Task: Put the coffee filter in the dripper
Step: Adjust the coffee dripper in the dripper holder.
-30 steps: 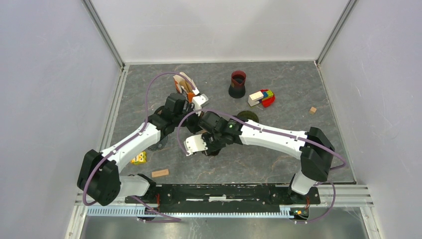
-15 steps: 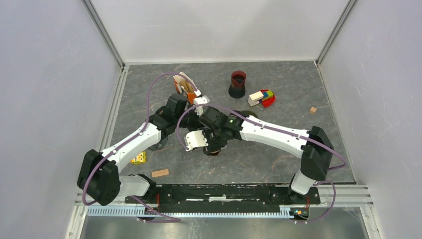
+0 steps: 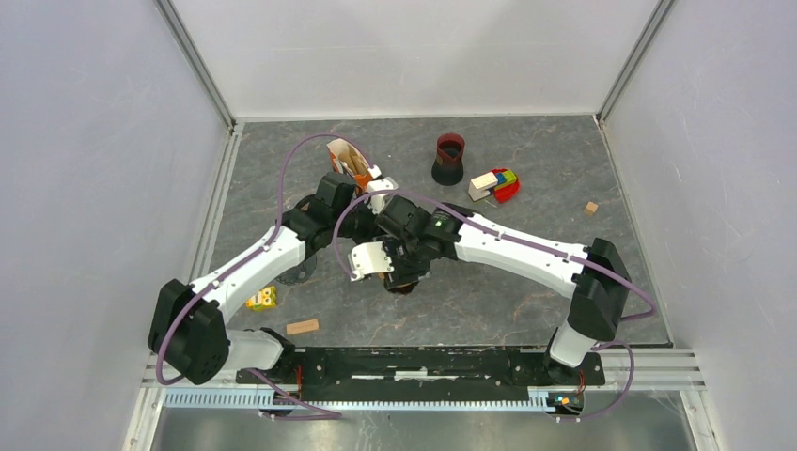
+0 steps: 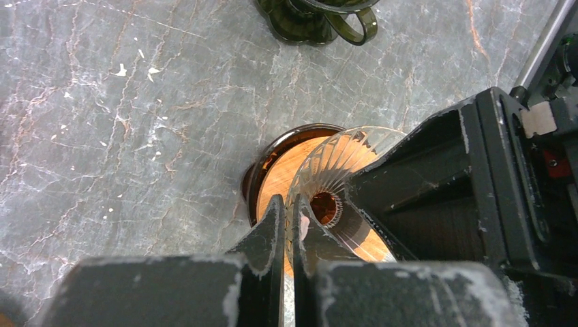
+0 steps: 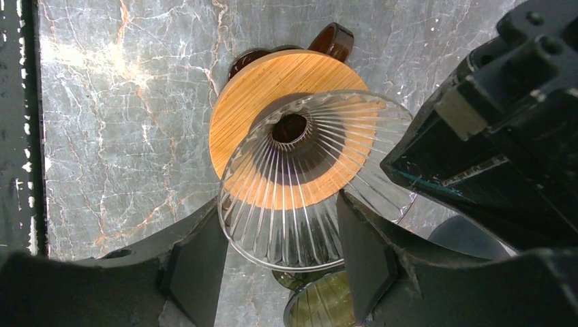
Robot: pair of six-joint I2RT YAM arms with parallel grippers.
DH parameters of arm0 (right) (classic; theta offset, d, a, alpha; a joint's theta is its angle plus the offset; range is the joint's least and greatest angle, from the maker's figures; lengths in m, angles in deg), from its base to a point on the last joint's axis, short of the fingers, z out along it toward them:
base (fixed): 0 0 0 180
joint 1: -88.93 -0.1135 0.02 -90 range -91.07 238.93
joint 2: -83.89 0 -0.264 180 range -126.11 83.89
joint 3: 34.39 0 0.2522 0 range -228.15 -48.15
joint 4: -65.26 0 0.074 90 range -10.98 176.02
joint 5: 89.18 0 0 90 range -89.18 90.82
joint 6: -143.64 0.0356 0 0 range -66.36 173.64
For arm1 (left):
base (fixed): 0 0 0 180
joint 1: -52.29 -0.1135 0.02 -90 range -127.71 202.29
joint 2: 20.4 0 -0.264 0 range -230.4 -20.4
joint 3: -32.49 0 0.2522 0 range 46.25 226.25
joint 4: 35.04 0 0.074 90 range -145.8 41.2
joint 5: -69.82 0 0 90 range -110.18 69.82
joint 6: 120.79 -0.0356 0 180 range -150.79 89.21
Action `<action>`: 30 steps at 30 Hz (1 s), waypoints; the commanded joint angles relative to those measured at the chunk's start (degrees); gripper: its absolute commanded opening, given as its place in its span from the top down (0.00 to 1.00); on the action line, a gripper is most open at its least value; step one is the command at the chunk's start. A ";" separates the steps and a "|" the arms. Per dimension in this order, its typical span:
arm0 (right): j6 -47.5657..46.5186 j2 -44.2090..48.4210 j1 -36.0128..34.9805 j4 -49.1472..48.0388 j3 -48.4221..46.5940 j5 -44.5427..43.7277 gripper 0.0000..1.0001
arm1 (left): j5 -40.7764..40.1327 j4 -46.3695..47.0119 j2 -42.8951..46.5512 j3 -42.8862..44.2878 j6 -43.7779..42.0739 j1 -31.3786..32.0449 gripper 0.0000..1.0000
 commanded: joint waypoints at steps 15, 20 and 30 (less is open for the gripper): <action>1.27 4.69 2.97 0.62 -3.70 2.91 0.33 | 0.54 1.06 -0.11 -0.36 -0.60 0.44 0.97; 1.35 4.89 3.43 1.06 -3.73 3.11 0.33 | 1.40 2.39 0.08 -1.01 0.10 0.44 0.96; 1.48 5.41 4.37 0.65 -2.50 3.15 0.32 | 1.69 2.91 0.69 -2.69 0.79 0.45 0.92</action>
